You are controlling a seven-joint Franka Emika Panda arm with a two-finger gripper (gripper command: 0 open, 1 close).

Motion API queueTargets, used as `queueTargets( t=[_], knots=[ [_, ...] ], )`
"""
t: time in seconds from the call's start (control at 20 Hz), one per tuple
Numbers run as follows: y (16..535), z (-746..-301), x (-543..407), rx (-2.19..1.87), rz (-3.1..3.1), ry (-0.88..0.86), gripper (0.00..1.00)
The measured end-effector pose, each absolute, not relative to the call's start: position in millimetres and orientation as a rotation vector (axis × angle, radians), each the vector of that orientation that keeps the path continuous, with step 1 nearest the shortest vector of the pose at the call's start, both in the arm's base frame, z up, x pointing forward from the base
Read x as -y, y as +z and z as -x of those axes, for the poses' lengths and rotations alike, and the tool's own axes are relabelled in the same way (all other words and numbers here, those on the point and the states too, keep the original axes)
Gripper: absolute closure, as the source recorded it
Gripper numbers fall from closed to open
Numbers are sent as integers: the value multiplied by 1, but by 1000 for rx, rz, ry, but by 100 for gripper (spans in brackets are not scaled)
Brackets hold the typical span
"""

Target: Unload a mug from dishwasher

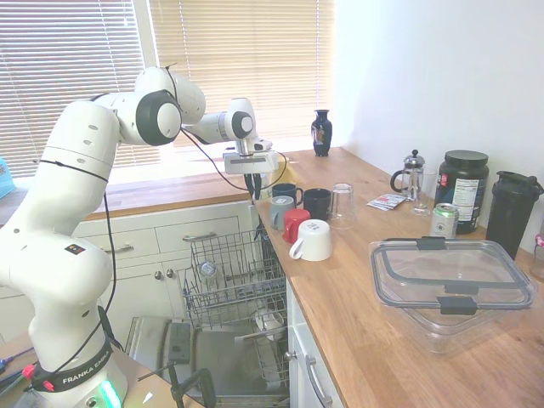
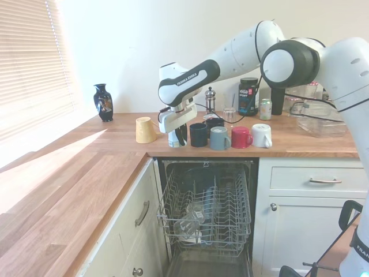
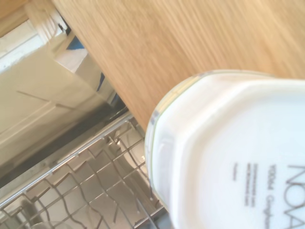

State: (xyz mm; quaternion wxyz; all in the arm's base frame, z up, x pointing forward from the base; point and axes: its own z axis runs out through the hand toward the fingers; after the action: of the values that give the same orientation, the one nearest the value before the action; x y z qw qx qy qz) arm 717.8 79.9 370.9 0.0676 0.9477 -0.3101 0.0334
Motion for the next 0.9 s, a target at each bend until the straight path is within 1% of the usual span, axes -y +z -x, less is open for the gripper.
queueTargets(
  t=[0.3, 0.35, 0.5, 0.9],
  knots=[
    [361, -729, -77, 939, -2849, 65, 100],
    [360, -731, -75, 947, -2845, 56, 0],
    [359, -735, -69, 982, -2846, 6, 0],
    [348, -744, -65, 998, -2838, -10, 0]
  ],
)
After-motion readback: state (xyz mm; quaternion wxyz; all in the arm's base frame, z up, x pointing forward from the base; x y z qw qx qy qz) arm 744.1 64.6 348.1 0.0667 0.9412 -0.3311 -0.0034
